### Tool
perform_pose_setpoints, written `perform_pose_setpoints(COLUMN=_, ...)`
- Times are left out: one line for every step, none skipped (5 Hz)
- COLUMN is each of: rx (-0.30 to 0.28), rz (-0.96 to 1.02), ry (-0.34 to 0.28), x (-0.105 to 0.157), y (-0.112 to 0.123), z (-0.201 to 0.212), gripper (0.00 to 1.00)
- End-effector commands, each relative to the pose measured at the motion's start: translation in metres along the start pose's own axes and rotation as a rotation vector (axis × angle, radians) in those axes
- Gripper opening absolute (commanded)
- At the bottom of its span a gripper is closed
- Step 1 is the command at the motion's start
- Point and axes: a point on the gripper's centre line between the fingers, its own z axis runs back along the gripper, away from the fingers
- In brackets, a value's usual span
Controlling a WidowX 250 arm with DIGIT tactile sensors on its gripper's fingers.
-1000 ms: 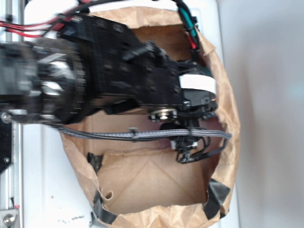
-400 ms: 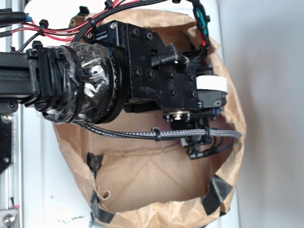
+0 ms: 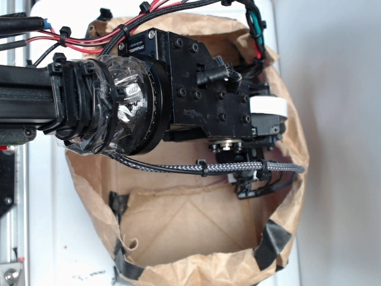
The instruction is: Grab the blue cloth.
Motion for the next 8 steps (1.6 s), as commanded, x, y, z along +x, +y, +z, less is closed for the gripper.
perform_pose_setpoints(rx=-0.016, rz=-0.052, ry=0.002, x=0.014, y=0.030, z=0.023, gripper=1.00)
perform_pose_setpoints(rx=-0.006, rz=-0.057, ry=0.007, x=0.010, y=0.034, z=0.025, gripper=1.00)
perform_pose_setpoints(rx=0.020, rz=-0.063, ry=-0.002, x=0.005, y=0.035, z=0.020, gripper=1.00)
perform_pose_setpoints(rx=0.060, rz=-0.057, ry=-0.008, x=0.004, y=0.031, z=0.009, gripper=1.00)
perform_pose_setpoints(rx=0.079, rz=-0.053, ry=-0.016, x=0.004, y=0.026, z=0.003, gripper=1.00)
perform_pose_setpoints(rx=0.083, rz=-0.038, ry=-0.019, x=0.004, y=0.025, z=0.000, gripper=0.19)
perform_pose_setpoints(rx=0.090, rz=-0.018, ry=-0.019, x=0.004, y=0.025, z=-0.004, gripper=0.00)
perform_pose_setpoints(rx=0.100, rz=-0.005, ry=-0.027, x=0.003, y=0.024, z=-0.007, gripper=0.00)
